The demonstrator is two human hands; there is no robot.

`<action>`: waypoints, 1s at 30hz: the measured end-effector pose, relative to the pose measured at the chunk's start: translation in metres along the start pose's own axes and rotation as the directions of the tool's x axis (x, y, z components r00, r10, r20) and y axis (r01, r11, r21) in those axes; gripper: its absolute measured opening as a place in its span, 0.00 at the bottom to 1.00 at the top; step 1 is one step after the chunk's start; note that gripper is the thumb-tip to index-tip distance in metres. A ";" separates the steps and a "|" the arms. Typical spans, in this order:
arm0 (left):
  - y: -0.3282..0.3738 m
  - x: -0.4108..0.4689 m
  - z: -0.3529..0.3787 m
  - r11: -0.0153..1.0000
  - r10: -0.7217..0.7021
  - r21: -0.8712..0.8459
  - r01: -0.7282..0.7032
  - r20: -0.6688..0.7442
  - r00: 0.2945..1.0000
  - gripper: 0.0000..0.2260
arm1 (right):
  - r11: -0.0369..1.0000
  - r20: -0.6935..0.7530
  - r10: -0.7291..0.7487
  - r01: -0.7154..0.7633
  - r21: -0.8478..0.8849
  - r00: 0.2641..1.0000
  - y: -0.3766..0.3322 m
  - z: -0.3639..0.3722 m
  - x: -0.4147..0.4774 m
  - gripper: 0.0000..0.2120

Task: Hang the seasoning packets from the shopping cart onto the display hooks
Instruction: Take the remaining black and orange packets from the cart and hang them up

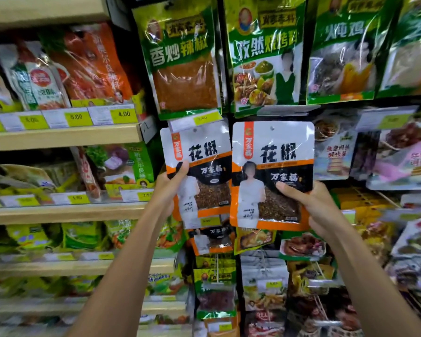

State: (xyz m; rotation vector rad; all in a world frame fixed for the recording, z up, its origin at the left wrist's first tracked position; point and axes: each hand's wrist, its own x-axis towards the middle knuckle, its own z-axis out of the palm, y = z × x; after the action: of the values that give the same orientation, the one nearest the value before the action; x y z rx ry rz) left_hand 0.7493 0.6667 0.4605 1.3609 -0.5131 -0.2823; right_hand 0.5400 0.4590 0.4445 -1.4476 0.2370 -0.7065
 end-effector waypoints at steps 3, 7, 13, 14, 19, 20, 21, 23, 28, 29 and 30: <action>0.003 0.007 0.001 1.000 0.014 0.010 -0.014 0.020 1.000 0.18 | 1.000 -0.017 0.001 -0.001 0.011 1.000 0.000 0.001 -0.001 0.22; 0.002 0.012 0.001 1.000 0.012 -0.002 -0.012 0.041 0.999 0.20 | 1.000 -0.024 0.005 -0.005 0.007 1.000 0.002 0.004 -0.004 0.26; -0.004 0.014 0.002 0.999 -0.021 -0.030 0.022 0.036 0.999 0.19 | 1.000 -0.052 0.006 -0.007 -0.010 0.999 0.001 0.004 -0.004 0.30; -0.003 0.014 0.003 0.999 -0.016 -0.032 0.017 0.035 0.999 0.19 | 1.000 -0.057 0.005 -0.005 -0.013 0.998 0.001 0.004 -0.004 0.29; -0.001 0.018 0.003 0.999 -0.012 -0.043 0.013 0.019 1.000 0.18 | 1.000 -0.061 0.005 -0.005 -0.007 0.998 0.005 0.004 -0.005 0.22; -0.002 0.018 0.002 0.999 -0.014 -0.038 0.015 0.015 1.000 0.18 | 1.000 -0.065 0.005 -0.005 -0.011 0.998 0.005 0.004 -0.005 0.23; -0.003 0.018 0.001 0.999 -0.017 -0.039 0.018 0.016 1.000 0.19 | 1.000 -0.068 0.006 -0.007 -0.015 0.998 0.006 0.005 -0.005 0.24; -0.003 0.019 0.000 0.998 -0.031 -0.045 0.032 0.018 0.999 0.21 | 1.000 -0.066 0.011 -0.012 -0.016 0.998 0.007 0.007 -0.005 0.24; 0.002 0.026 0.006 0.994 -0.083 -0.061 0.085 0.034 0.996 0.19 | 1.000 -0.037 0.003 -0.003 -0.007 0.999 0.005 0.014 -0.001 0.32; 0.003 0.027 0.008 0.994 -0.094 -0.059 0.095 0.024 0.995 0.19 | 1.000 -0.027 0.000 -0.001 -0.006 1.000 0.004 0.015 0.001 0.35; 0.003 0.030 0.010 0.993 -0.103 -0.060 0.103 0.010 0.995 0.20 | 1.000 -0.019 0.001 -0.002 -0.009 1.000 0.003 0.016 0.002 0.37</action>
State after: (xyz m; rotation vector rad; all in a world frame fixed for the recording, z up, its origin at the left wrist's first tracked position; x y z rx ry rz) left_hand 0.7696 0.6445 0.4707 1.3302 -0.4373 -0.3839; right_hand 0.5518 0.4709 0.4443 -1.4500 0.2564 -0.7189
